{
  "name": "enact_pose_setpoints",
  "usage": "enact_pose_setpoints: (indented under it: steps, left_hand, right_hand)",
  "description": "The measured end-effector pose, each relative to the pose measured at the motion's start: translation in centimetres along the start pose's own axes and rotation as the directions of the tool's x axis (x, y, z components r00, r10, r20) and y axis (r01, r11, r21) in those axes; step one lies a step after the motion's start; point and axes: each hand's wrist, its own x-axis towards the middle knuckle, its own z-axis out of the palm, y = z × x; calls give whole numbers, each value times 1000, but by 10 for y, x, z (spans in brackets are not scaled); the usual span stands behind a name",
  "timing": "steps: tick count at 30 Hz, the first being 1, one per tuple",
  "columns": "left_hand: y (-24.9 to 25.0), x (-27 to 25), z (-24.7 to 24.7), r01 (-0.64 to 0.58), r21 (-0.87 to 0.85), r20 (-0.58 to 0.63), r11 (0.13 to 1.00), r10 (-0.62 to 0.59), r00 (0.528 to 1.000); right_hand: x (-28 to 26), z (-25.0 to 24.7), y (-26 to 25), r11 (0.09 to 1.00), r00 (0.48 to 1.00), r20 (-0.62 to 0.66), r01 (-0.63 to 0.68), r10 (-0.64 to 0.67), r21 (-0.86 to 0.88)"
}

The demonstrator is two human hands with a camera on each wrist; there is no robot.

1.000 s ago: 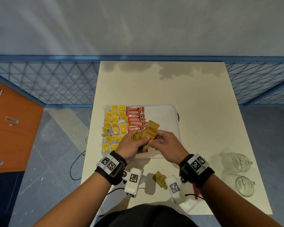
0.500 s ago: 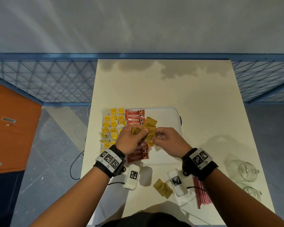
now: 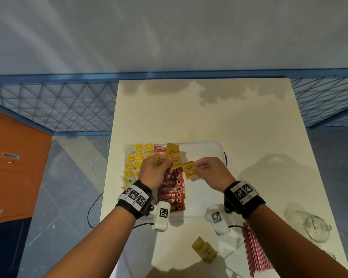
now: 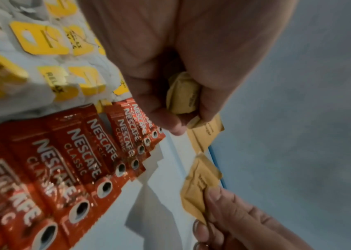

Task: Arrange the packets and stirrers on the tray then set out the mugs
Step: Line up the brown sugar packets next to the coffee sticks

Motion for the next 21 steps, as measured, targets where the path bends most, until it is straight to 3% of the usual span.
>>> enact_pose_setpoints:
  steps: [8, 21]
  left_hand:
    - [-7, 23, -12, 55, 33, -104, 998, -51, 993]
    - [-14, 34, -11, 157, -81, -84, 984, -164, 983]
  right_hand:
    - [54, 6, -12, 993, 984, -162, -82, 68, -82]
    - [86, 21, -12, 956, 979, -191, -120, 69, -266]
